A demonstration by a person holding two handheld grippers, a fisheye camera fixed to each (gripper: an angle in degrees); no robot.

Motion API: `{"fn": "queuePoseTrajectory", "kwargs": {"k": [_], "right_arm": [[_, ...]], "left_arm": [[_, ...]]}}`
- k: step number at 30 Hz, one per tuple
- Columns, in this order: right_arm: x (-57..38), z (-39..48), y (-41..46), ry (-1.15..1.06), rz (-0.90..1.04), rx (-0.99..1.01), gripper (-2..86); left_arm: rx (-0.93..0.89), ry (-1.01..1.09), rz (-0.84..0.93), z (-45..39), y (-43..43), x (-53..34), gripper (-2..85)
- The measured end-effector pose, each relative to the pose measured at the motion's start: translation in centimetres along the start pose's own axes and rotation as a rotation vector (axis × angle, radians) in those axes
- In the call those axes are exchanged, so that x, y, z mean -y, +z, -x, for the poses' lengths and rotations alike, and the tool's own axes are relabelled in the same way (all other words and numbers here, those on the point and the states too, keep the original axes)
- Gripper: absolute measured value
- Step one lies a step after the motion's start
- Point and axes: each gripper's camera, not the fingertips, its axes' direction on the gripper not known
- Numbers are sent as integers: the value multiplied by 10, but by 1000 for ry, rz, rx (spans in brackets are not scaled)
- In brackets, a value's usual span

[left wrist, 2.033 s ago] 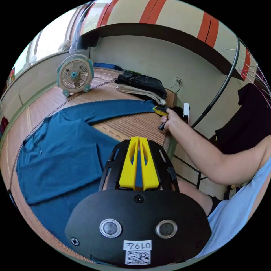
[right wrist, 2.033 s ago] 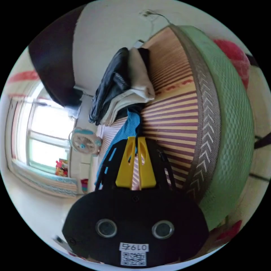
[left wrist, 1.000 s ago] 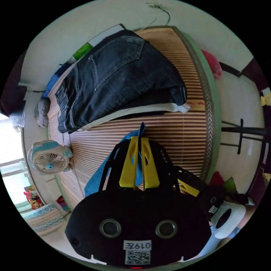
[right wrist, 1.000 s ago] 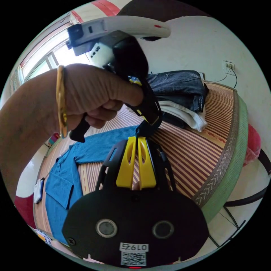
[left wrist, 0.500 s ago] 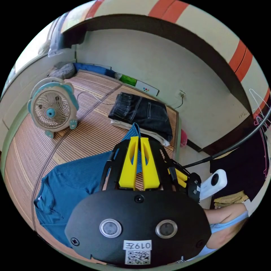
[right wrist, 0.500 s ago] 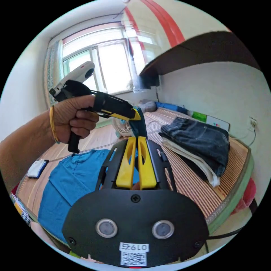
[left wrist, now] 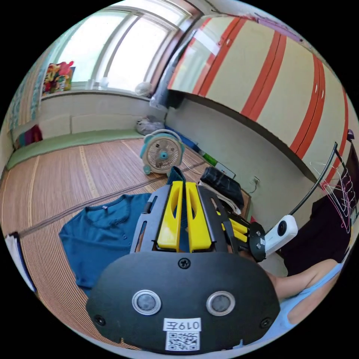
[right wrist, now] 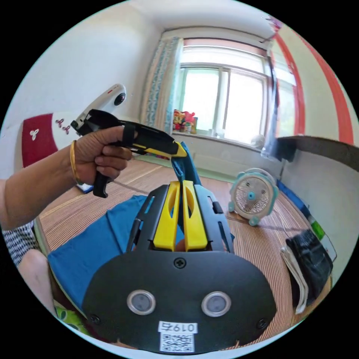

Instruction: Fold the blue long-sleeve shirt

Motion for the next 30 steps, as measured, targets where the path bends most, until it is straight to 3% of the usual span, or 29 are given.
{"fn": "queuePoseTrajectory", "kwargs": {"k": [5,11,17,30], "right_arm": [[38,92,31,-180,85,175,-5],[48,183,61,-349,284,271,-4],[68,243,82,-504,444,242,-4],[173,327,81,-780,474,164,-4]], "left_arm": [[75,-181,-105,83,-99,-83,16],[138,-355,-31,146,-151,-160,16],[87,-530,52,198,-178,-197,15],[38,-618,86,248,-263,-197,16]]}}
